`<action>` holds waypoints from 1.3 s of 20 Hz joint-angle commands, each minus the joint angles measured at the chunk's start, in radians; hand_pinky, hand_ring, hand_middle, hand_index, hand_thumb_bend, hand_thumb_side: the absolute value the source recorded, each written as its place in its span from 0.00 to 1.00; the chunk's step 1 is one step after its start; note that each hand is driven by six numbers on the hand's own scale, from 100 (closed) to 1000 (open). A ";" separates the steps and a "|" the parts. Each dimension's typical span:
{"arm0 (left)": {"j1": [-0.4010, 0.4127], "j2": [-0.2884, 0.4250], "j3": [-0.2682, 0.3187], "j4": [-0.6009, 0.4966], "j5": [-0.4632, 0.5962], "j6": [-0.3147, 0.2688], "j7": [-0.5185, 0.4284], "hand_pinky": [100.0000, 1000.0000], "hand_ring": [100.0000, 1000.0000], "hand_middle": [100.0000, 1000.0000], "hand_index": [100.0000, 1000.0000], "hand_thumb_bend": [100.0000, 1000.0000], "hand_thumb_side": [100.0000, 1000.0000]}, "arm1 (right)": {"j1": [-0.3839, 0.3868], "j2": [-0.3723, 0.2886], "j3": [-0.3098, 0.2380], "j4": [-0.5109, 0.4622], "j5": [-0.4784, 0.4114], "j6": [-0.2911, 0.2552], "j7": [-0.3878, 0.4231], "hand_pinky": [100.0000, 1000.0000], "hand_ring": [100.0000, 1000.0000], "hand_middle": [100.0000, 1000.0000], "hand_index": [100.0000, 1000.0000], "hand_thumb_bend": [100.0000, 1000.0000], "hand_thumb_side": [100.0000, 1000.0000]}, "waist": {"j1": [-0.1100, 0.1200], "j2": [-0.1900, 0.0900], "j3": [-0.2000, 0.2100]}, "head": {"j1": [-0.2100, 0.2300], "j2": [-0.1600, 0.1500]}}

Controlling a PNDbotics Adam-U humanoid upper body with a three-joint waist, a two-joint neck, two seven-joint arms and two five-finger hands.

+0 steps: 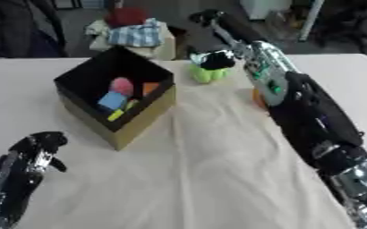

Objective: Pick up objects on the table and place them in the box.

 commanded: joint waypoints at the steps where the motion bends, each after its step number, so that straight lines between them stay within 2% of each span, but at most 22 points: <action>1: 0.000 0.013 0.013 -0.008 -0.007 -0.001 0.010 0.37 0.72 0.58 0.66 0.30 0.58 | 0.013 -0.072 -0.024 -0.011 -0.029 0.030 -0.003 0.78 0.80 0.79 0.90 0.09 0.27 | -0.004 -0.018 -0.009 | 0.011 0.001; 2: 0.001 0.013 0.014 -0.008 -0.007 -0.001 0.011 0.37 0.72 0.58 0.66 0.30 0.58 | 0.028 -0.081 -0.028 -0.005 -0.035 0.036 -0.002 0.78 0.80 0.79 0.90 0.09 0.28 | -0.004 -0.018 -0.013 | 0.012 0.002; 3: 0.001 0.013 0.015 -0.009 -0.007 -0.002 0.011 0.37 0.72 0.58 0.66 0.30 0.58 | 0.042 -0.089 -0.031 0.003 -0.040 0.042 0.001 0.78 0.81 0.79 0.90 0.09 0.21 | -0.002 -0.018 -0.017 | 0.014 0.002; 4: 0.001 0.013 0.015 -0.009 -0.007 -0.002 0.012 0.37 0.72 0.58 0.66 0.30 0.58 | 0.055 -0.095 -0.034 0.011 -0.043 0.047 0.004 0.78 0.81 0.79 0.90 0.09 0.28 | -0.001 -0.017 -0.020 | 0.015 0.002; 9: 0.003 0.013 0.017 -0.009 -0.008 -0.001 0.013 0.37 0.72 0.58 0.66 0.30 0.58 | 0.094 -0.099 -0.055 0.080 -0.045 0.077 0.016 0.78 0.82 0.80 0.90 0.10 0.30 | 0.004 -0.016 -0.028 | 0.015 0.004; 18: 0.003 0.012 0.017 -0.010 -0.009 -0.001 0.012 0.37 0.72 0.58 0.66 0.30 0.58 | 0.107 -0.079 -0.076 0.204 0.019 0.100 0.022 0.78 0.81 0.76 0.85 0.08 0.27 | 0.010 -0.015 -0.027 | 0.008 0.003; 22: 0.002 0.012 0.017 -0.010 -0.008 -0.001 0.012 0.37 0.72 0.58 0.66 0.30 0.58 | 0.109 -0.072 -0.081 0.226 0.040 0.097 0.033 0.73 0.73 0.65 0.73 0.00 0.12 | 0.010 -0.016 -0.026 | 0.008 0.003; 23: 0.002 0.012 0.016 -0.010 -0.008 -0.001 0.012 0.37 0.72 0.58 0.66 0.30 0.58 | 0.108 -0.072 -0.081 0.223 0.043 0.094 0.032 0.71 0.67 0.55 0.65 0.00 0.00 | 0.010 -0.017 -0.027 | 0.008 0.003; 24: 0.002 0.012 0.016 -0.010 -0.008 -0.001 0.011 0.37 0.72 0.58 0.66 0.30 0.58 | 0.107 -0.072 -0.080 0.217 0.045 0.090 0.029 0.70 0.65 0.52 0.62 0.00 0.00 | 0.009 -0.017 -0.027 | 0.008 0.003; 25: 0.002 0.013 0.016 -0.010 -0.008 -0.001 0.011 0.37 0.72 0.58 0.66 0.30 0.58 | 0.105 -0.073 -0.078 0.207 0.046 0.086 0.023 0.68 0.60 0.43 0.52 0.00 0.00 | 0.009 -0.018 -0.027 | 0.008 0.002; 26: 0.002 0.013 0.016 -0.010 -0.008 -0.001 0.011 0.37 0.72 0.58 0.66 0.30 0.58 | 0.102 -0.074 -0.076 0.191 0.046 0.080 0.009 0.67 0.57 0.38 0.47 0.00 0.00 | 0.008 -0.019 -0.027 | 0.008 0.002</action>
